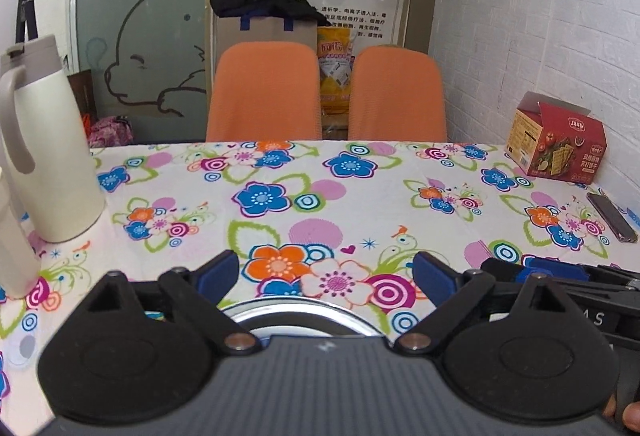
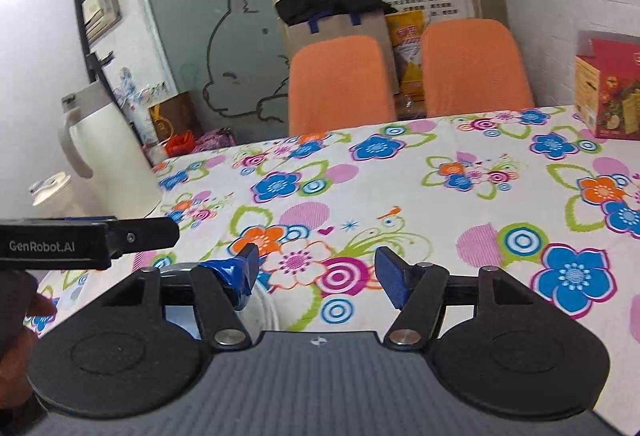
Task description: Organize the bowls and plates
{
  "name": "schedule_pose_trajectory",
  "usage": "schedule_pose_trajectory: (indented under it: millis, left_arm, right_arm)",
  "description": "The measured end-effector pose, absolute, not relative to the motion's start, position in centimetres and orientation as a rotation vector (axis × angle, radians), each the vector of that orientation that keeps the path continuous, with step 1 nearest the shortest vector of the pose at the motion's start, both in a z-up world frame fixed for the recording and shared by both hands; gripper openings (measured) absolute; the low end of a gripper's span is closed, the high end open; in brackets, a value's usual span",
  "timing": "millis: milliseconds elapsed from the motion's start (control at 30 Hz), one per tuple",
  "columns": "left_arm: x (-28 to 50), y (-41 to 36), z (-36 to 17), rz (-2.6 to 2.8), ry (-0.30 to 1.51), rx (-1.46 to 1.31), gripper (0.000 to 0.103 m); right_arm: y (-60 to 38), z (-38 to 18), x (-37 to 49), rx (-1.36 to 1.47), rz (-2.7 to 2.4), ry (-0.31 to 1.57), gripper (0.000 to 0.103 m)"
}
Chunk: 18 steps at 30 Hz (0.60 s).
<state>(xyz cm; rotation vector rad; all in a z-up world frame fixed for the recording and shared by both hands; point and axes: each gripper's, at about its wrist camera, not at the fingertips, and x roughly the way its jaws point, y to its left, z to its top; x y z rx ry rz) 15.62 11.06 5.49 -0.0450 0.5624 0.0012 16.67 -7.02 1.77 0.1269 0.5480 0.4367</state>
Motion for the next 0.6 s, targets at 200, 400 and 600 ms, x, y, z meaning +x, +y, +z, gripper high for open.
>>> schedule_pose_trajectory:
  millis: [200, 400, 600]
  left_arm:
    - [16.7, 4.9, 4.5, 0.1, 0.565, 0.042, 0.094]
    - [16.7, 1.0, 3.1, 0.044, 0.577, 0.067, 0.094]
    - [17.1, -0.1, 1.2, -0.015, 0.656, 0.033, 0.094]
  right_arm:
    - [-11.3, 1.2, 17.3, 0.194, 0.248, 0.572, 0.05]
    - [-16.0, -0.1, 16.9, 0.25, 0.183, 0.58, 0.051]
    - [-19.0, 0.0, 16.1, 0.257, 0.1, 0.593, 0.051]
